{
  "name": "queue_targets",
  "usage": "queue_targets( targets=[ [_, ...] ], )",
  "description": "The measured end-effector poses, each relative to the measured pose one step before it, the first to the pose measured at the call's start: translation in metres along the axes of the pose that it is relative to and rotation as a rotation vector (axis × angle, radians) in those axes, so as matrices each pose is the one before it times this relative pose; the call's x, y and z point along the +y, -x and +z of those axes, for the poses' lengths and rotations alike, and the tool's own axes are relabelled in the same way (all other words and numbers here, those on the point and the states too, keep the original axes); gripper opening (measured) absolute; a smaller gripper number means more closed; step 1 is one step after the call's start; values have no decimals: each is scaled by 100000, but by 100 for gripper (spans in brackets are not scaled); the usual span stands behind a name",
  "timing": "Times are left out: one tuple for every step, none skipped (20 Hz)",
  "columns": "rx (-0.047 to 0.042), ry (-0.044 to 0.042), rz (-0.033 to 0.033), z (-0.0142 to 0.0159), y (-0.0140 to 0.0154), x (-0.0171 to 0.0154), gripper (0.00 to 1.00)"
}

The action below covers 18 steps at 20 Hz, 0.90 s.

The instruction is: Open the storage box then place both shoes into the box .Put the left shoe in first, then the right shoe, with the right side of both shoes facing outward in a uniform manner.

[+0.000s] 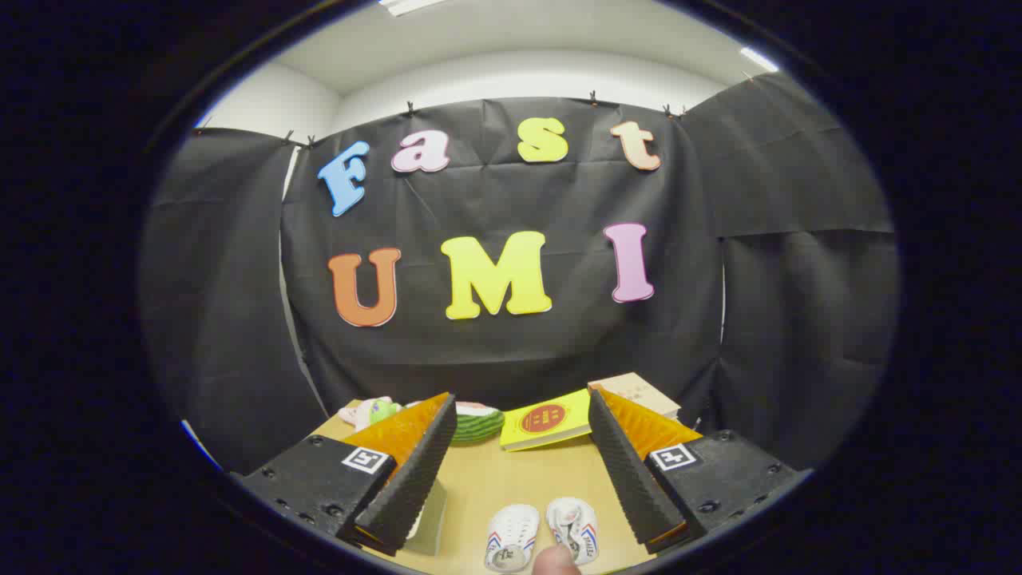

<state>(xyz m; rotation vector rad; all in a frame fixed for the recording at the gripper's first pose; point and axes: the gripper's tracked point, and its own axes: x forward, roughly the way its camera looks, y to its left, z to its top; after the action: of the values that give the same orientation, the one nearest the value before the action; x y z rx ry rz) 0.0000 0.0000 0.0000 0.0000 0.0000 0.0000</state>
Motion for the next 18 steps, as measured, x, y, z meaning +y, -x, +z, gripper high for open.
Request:
queue_targets(
  targets=[
    [-68,10,547,14,-168,207,100],
    [353,-40,393,1,-112,100,100],
    [1033,-143,1100,-308,-166,203,100],
    [784,-168,1039,-142,-126,237,100],
    [325,-262,625,29,-113,130,100],
    [137,-219,419,99,-134,86,100],
    [39,-80,163,-16,-123,25,100],
    [7,85,258,56,-83,70,100],
    [169,150,106,-37,-104,16,100],
    [46,9,445,28,18,-15,100],
    [566,168,203,-175,40,-27,100],
    [724,625,144,-181,-20,-123,100],
    [501,975,-17,-16,-216,-160,100],
    [207,748,-211,121,6,-161,100],
    [-170,267,-171,43,82,-223,100],
    [146,173,-166,112,-18,-164,100],
    [244,-113,347,-97,-70,25,100],
    [152,-297,277,49,-17,-3,100]
  ],
)
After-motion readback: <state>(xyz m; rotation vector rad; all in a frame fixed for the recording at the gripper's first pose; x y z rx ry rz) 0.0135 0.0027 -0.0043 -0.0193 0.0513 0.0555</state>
